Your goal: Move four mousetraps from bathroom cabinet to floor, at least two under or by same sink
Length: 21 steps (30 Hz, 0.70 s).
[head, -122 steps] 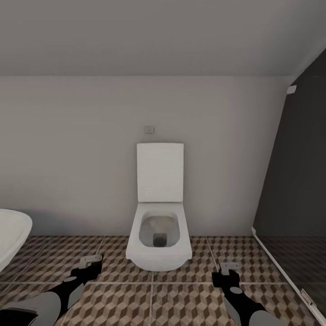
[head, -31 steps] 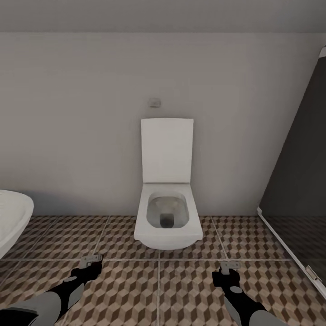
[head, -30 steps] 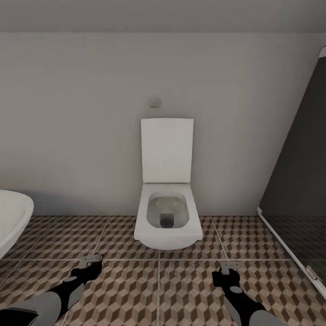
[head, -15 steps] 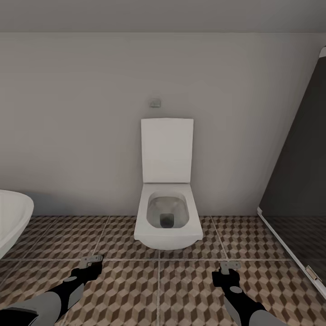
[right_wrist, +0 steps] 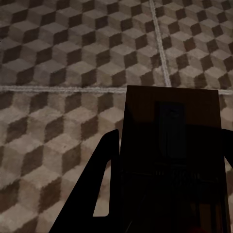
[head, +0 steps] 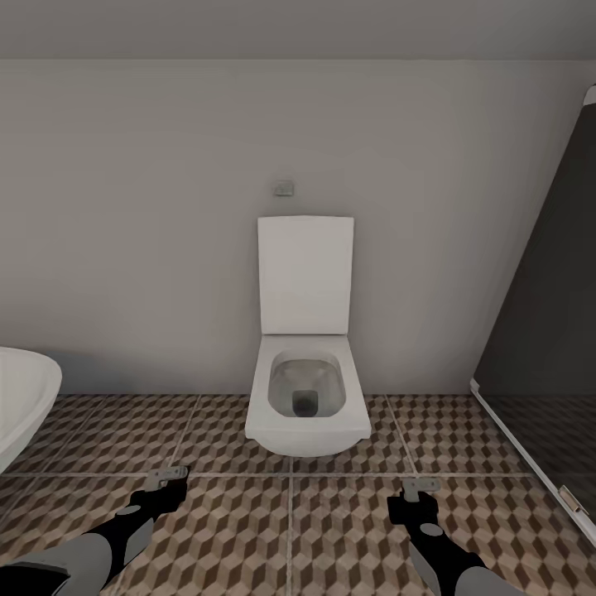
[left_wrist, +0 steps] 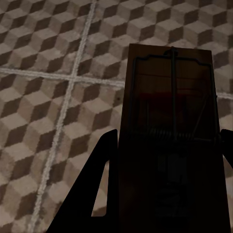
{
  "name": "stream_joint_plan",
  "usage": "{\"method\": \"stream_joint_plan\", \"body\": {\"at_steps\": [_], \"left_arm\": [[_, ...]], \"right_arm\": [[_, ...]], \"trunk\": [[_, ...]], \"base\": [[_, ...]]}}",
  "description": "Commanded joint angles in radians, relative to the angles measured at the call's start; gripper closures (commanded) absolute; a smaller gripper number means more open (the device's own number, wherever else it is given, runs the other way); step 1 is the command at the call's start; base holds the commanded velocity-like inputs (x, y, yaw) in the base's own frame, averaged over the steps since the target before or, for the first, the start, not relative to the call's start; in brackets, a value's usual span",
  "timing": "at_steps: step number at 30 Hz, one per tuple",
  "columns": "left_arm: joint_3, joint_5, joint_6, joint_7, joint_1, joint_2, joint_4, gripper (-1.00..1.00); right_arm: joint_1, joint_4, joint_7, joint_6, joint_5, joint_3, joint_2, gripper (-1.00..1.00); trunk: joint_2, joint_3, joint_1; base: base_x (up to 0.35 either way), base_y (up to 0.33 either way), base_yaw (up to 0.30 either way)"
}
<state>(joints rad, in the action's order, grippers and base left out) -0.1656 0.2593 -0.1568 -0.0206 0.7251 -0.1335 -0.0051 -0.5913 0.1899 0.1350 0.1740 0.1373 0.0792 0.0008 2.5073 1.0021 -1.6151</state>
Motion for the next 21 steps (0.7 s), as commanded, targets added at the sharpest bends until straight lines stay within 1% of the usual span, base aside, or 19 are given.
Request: {"method": "stream_joint_plan", "body": {"at_steps": [1,3,5,10,16,21], "left_arm": [[-0.008,0.005,-0.003,-0.005,0.000,0.000,0.001,1.00],[-0.008,0.005,-0.003,-0.005,0.000,0.000,0.001,1.00],[0.000,0.019,-0.014,0.002,0.001,0.009,-0.011,1.00],[0.001,0.020,-0.021,0.002,0.001,0.006,-0.008,1.00],[-0.002,0.023,-0.026,0.032,0.001,0.037,-0.028,1.00],[-0.003,0.023,-0.027,0.041,0.000,0.065,-0.041,1.00]], "right_arm": [[-0.001,-0.001,0.000,0.004,0.009,0.008,0.001,1.00],[-0.001,-0.001,0.000,0.003,0.009,0.008,0.001,1.00],[-0.012,0.010,-0.002,-0.001,0.020,0.002,-0.001,1.00],[-0.005,0.026,-0.002,0.000,0.018,0.002,-0.004,1.00],[-0.005,0.052,-0.003,0.001,0.016,-0.001,-0.007,1.00],[-0.005,0.080,-0.007,0.001,0.016,-0.002,-0.007,1.00]], "trunk": [[0.000,0.001,0.000],[0.000,0.001,0.000],[0.000,0.001,0.000],[0.000,0.001,0.000],[0.000,0.001,0.000],[0.000,0.001,0.000]], "base": [[0.000,0.000,0.000],[0.000,0.000,0.000],[0.000,0.000,0.000],[0.000,0.000,0.000],[0.000,0.000,0.000],[0.000,0.000,0.000]]}}
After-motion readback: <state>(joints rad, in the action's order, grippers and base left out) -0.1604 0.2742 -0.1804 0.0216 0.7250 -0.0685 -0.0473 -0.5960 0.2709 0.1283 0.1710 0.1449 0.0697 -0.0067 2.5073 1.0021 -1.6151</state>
